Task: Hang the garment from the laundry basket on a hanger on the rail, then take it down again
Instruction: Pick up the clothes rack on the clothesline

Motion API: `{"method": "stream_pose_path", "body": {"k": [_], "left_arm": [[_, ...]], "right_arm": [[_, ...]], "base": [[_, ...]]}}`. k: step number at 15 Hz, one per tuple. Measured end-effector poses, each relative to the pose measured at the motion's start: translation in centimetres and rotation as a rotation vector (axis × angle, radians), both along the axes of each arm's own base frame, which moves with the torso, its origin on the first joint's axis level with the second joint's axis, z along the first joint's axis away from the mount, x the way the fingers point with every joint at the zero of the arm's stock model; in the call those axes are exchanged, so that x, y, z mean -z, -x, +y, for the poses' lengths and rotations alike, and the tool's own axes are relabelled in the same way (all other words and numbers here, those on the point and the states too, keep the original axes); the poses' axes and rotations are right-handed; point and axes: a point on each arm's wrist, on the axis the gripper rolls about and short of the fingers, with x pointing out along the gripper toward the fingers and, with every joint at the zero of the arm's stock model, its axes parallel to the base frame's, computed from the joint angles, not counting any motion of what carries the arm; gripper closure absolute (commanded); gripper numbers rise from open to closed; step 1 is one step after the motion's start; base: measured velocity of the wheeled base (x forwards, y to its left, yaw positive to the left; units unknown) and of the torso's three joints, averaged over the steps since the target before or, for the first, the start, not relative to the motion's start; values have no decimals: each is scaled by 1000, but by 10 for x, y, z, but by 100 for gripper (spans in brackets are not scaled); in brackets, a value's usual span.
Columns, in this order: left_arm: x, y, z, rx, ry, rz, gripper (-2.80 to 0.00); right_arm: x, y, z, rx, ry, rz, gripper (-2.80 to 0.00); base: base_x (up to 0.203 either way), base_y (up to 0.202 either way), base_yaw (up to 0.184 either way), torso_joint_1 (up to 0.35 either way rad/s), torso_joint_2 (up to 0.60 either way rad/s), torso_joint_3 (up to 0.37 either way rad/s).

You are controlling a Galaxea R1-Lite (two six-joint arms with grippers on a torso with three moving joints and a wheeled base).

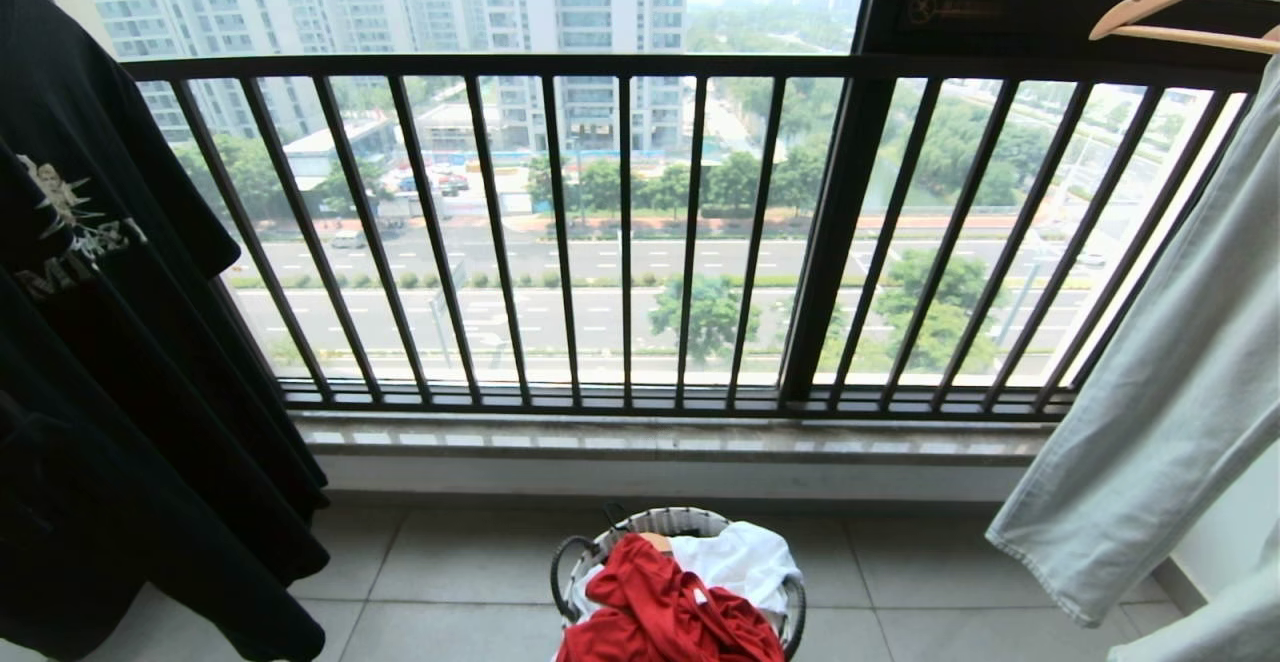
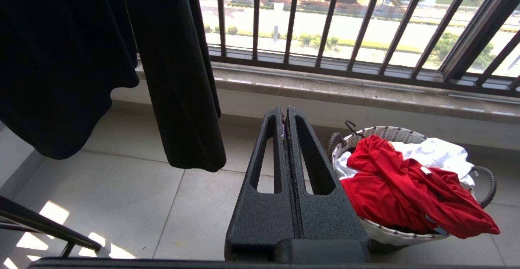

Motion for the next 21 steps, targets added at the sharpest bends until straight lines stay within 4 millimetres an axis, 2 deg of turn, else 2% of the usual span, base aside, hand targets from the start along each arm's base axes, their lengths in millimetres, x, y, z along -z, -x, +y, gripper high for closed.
{"method": "stream_pose_path", "body": {"k": [17, 21], "left_arm": [[0, 0, 0, 0, 0, 0, 0], [0, 0, 0, 0, 1, 0, 0]], "right_arm": [[0, 0, 0, 1, -2, 0, 0], [0, 0, 0, 3, -2, -1, 0]], "base": [[0, 0, 0, 3, -2, -2], [0, 0, 0, 211, -404, -196]]}}
